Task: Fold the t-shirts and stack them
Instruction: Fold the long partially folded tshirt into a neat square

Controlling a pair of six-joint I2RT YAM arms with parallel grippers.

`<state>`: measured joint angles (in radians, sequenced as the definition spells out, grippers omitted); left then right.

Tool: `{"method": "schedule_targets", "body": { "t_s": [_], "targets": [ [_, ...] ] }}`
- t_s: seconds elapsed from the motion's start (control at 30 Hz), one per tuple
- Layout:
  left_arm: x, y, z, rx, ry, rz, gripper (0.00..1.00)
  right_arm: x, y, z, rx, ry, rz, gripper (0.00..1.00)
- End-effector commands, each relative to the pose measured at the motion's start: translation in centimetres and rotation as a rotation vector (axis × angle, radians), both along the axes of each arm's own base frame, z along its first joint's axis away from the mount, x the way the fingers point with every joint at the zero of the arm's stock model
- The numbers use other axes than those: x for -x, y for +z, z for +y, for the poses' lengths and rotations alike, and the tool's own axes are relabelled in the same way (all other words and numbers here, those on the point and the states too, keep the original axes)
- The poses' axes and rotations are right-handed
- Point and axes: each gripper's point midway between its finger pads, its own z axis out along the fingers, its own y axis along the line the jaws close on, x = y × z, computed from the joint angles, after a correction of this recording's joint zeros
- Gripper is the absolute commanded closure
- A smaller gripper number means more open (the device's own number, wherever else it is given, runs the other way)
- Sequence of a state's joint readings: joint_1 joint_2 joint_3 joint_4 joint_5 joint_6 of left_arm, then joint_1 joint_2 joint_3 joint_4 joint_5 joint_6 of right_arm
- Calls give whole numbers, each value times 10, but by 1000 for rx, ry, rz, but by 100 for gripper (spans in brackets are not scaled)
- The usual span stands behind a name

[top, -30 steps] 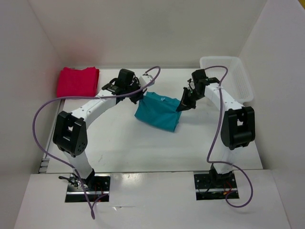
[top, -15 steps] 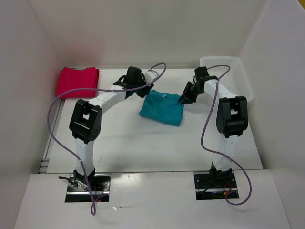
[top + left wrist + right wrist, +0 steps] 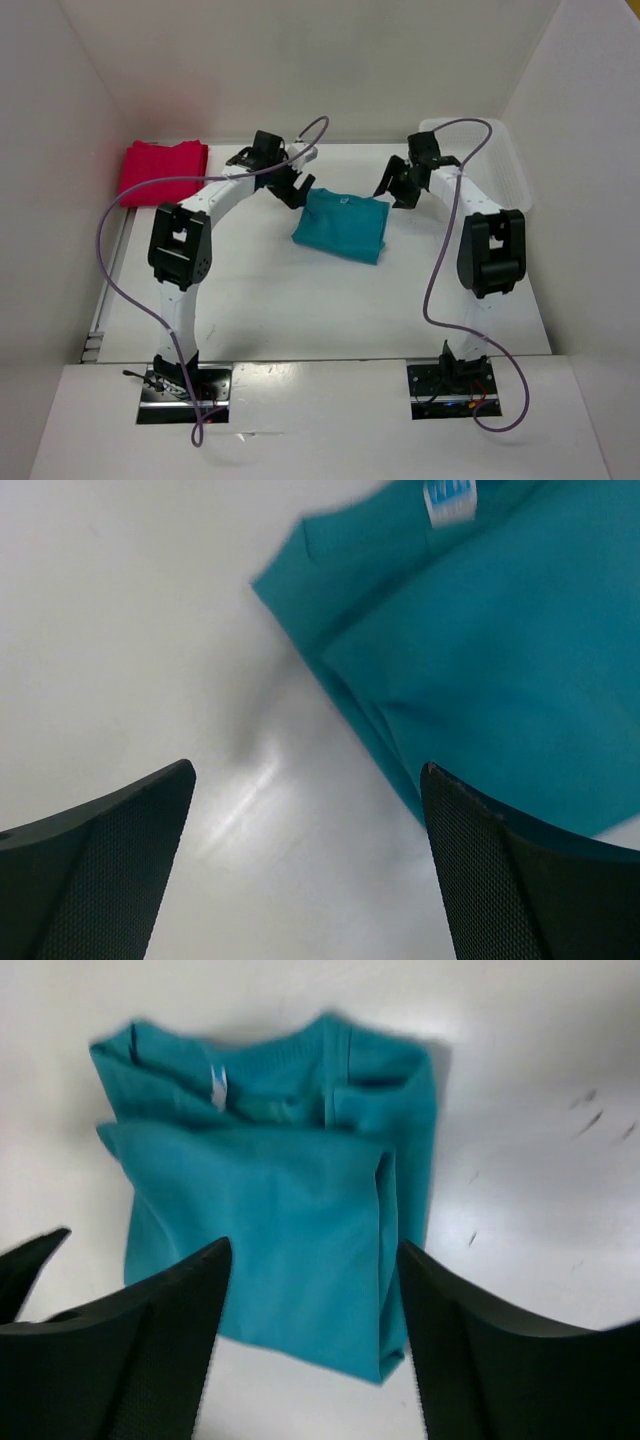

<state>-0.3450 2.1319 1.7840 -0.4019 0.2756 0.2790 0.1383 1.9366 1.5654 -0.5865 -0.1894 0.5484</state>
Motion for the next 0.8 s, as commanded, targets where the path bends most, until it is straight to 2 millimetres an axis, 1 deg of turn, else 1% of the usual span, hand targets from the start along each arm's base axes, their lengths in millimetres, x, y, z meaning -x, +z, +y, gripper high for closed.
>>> {"method": "schedule_targets", "body": {
  "t_s": [0.0,0.03,0.07,0.1,0.13,0.17,0.2,0.23,0.27,0.3,0.33,0.37,0.4,0.43,0.47,0.5,0.53,0.57,0.6,0.63,0.67,0.7,0.73,0.77],
  "targets": [
    [63,-14,6,71,-37,256,0,44,-6,5,12,33,39,26],
    [73,-14,1,104,-66,282,0,51,-15,9,8,35,61,26],
    [80,-20,0,118,-57,320,0,58,-24,11,-4,44,71,24],
    [90,-30,0,124,-54,362,0,63,-29,17,-18,50,83,24],
    [97,-34,-1,134,-51,391,0,69,-34,23,-30,70,95,24],
    [98,-32,-5,164,-48,394,0,73,-37,25,-47,65,98,24],
    [101,-36,-6,174,-47,407,0,76,-37,32,-54,84,100,24],
    [102,-38,-6,182,-40,403,0,82,-42,34,-51,93,115,24],
    [104,-40,-7,200,-25,419,0,84,-42,40,-50,108,116,24],
    [106,-41,-9,211,-34,424,0,94,-52,38,-44,107,149,22],
    [106,-40,-15,219,-36,420,0,101,-58,38,-56,105,173,22],
    [110,-48,-11,204,-25,431,0,115,-68,35,-50,104,208,22],
    [112,-49,-14,200,-12,430,0,117,-68,36,-59,109,201,22],
    [109,-51,-13,196,-6,413,0,123,-72,39,-80,121,215,22],
    [114,-54,-16,194,-7,427,0,131,-78,40,-90,128,232,23],
    [115,-57,-17,199,-12,440,0,135,-79,42,-105,127,247,25],
    [116,-56,-19,208,-11,448,5,137,-78,47,-116,143,250,32],
    [120,-60,-17,204,-9,460,10,141,-80,47,-123,147,261,38],
    [128,-60,-19,200,-16,468,16,142,-83,47,-121,146,270,45],
    [131,-61,-16,191,-10,470,21,142,-84,47,-117,155,267,51],
    [138,-62,-17,184,-24,472,29,147,-87,45,-114,153,286,61],
    [142,-57,-16,186,-26,466,32,150,-88,44,-108,160,292,65],
    [149,-58,-13,183,-24,473,34,152,-87,43,-104,169,288,69],
    [163,-65,-12,173,-31,494,37,159,-88,42,-102,168,305,77]
  ]
}}
